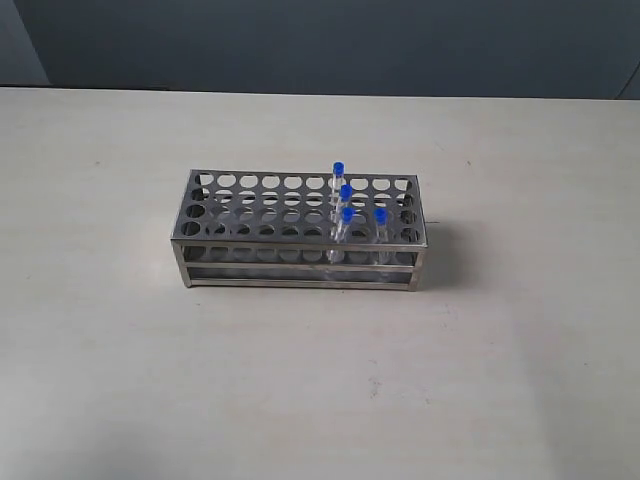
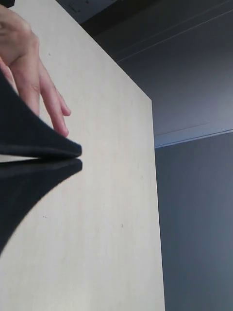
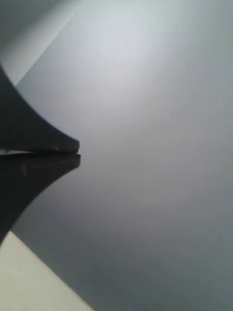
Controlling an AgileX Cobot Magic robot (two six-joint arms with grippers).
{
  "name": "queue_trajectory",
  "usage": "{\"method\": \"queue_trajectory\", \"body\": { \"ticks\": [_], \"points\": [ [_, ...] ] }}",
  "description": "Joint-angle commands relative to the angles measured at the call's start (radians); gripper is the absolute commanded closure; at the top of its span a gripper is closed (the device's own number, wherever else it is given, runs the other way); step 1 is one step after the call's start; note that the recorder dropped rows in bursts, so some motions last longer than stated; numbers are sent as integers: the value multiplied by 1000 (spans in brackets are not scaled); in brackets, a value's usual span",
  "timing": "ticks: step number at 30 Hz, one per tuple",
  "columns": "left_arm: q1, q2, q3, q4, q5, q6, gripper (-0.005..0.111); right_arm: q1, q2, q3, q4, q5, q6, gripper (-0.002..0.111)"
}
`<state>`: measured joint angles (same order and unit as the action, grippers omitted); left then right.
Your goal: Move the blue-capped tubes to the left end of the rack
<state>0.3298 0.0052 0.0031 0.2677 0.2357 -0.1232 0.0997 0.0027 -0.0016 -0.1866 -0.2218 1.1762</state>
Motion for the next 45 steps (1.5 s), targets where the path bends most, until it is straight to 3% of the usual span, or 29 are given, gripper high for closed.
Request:
{"method": "queue_trajectory", "body": {
  "ticks": [1,6,11,15,18,20,31,36,41,45],
  "points": [
    [-3,-5,-3,2,-2,0,106,2,-3,-6,-99,-242,-150,108],
    [-3,-5,-3,2,-2,0,106,2,200,-287,-426,-49,-266,108],
    [-3,-5,-3,2,-2,0,106,2,511,-518,-683,-239,-253,108],
    [-3,-5,-3,2,-2,0,106,2,791,-592,-802,-467,-174,108],
    [-3,-5,-3,2,-2,0,106,6,965,-592,-779,-598,-216,108],
    [-3,-5,-3,2,-2,0,106,46,1062,-592,-750,-590,-265,108],
    [-3,-5,-3,2,-2,0,106,472,1367,-592,-395,-356,-727,108],
    [-3,-5,-3,2,-2,0,106,509,1386,-555,-342,-379,-762,108],
    [-3,-5,-3,2,-2,0,106,509,1388,-417,-76,-428,-1023,108],
    [-3,-5,-3,2,-2,0,106,509,1392,-374,-101,-444,-1027,105]
  ]
}}
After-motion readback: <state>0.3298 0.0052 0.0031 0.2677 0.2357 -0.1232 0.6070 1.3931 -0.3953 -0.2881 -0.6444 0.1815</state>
